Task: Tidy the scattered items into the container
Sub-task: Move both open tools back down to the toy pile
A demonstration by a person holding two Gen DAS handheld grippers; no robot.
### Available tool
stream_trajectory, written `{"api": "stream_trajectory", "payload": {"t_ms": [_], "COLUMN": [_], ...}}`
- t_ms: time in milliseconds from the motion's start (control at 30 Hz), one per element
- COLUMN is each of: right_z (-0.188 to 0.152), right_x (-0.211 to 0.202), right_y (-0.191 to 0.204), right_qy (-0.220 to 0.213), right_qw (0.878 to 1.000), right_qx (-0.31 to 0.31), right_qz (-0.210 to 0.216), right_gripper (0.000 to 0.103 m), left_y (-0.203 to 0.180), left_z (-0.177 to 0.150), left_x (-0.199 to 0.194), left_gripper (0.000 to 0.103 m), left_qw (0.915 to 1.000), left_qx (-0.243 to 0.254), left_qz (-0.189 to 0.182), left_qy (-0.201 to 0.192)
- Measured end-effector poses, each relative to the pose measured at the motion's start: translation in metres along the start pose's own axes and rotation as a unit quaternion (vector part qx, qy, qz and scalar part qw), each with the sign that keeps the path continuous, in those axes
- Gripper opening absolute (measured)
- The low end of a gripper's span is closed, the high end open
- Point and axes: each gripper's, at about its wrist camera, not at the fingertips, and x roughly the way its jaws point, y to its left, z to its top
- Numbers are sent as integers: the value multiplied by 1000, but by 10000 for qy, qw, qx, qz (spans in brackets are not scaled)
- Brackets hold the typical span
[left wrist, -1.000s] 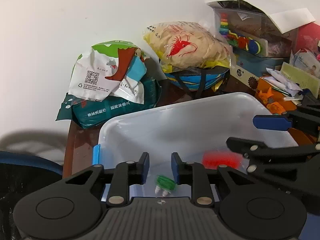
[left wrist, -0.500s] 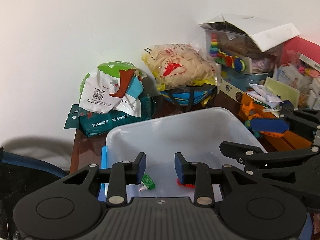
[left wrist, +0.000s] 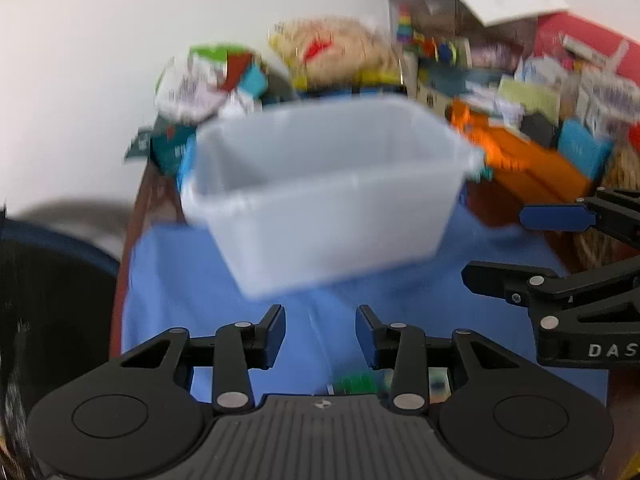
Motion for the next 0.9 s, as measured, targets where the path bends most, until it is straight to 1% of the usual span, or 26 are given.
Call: {"api": "stream_trajectory", "payload": {"t_ms": [67,133,200,300,367,533,667,900], "right_z": [-16,-31,-44,-60,-69,-87,-93,-97], "right_x": [3,2,-1,-6,-11,-23,-25,-26], "right_y": [-1,-2,-2,-1,1,10,12,18], "right_qy": [233,378,442,501,465,448,574,508], "right_qw": [9997,9991,9987,9980,9980,9978,9958,9969], "right_qx": [74,152,217,293,314,145,195,-116], "right_qz": [38,117,151,235,303,470,682,583], "right_gripper": [78,78,78,78,78,79,79,79], "left_y": [-5,-9,-11,-14,-13,-18,-24,-25], "left_z": [-18,-34,-51,-71,-83,-97,-103,-109], "left_x": [-2,-7,-12,-18,-19,-20,-24,-25], "left_gripper": [43,43,44,44,44,44,45,46], "left_qw": [9999,9998,9995,9991,9987,9977,9978,9970], "left_qx": [-49,-127,-243,-287,-333,-363,-303,-382], "left_qz": [28,33,-12,118,156,145,149,242], "left_qy": [105,159,219,282,356,554,568,625]}}
